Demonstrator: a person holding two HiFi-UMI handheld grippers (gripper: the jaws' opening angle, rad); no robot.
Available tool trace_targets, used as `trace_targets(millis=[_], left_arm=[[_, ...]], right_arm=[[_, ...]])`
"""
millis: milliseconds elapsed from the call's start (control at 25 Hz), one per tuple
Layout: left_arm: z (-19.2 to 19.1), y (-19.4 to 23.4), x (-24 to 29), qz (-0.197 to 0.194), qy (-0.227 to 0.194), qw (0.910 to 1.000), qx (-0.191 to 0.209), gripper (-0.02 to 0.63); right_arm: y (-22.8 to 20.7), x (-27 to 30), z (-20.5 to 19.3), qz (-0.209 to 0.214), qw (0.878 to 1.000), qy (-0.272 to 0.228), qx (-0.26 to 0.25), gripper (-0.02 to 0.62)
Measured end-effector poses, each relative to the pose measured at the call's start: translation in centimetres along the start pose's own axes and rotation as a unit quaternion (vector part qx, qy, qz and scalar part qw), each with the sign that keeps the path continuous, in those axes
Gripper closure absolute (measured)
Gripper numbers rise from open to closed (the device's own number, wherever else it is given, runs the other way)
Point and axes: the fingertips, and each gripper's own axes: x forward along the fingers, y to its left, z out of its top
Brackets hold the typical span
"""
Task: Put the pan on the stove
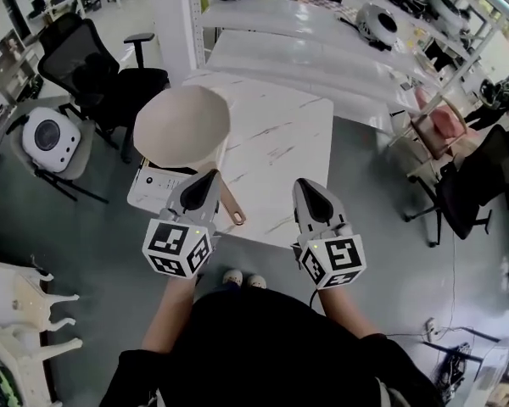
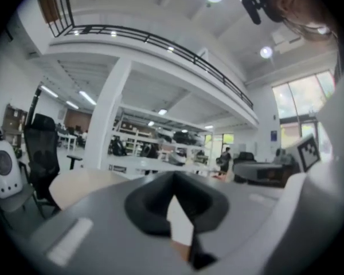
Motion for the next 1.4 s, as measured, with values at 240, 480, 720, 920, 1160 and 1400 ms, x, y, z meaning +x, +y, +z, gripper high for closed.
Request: trace_targets(millis=[240, 480, 720, 920, 1160, 1400], left_arm=[[1.1, -3.6, 1.4, -0.013, -0.003, 0.9992, 0.039, 0.598], [1.4, -6.7, 2.5, -0.031, -0.015, 0.9982, 0.048, 0.598], [1.1, -8.9, 3.3, -0.051, -0.012, 0.9975, 0.047, 0.597], [0.8, -9.5, 3.4, -0.053, -0.012, 0.9972, 0.051, 0.597], [0.5, -10.1, 3.8, -0.048, -0.007, 0.9973, 0.054, 0.597], [0.5, -10.6, 4.4, -0.038, -0.008, 0.9975, 0.059, 0.597]], right_arm=[[-3.1, -3.4, 2.2, -0.083, 0.996, -0.034, -0.021, 0.571], [-4.1, -5.2, 2.5, -0.096, 0.995, -0.038, -0.016, 0.574], [-4.4, -6.1, 2.1, -0.105, 0.994, -0.036, -0.011, 0.574], [-4.4, -6.3, 1.7, -0.105, 0.994, -0.036, -0.01, 0.574], [-5.3, -6.3, 1.7, -0.104, 0.994, -0.035, -0.009, 0.574], [-6.3, -6.5, 1.5, -0.102, 0.994, -0.033, -0.011, 0.574]])
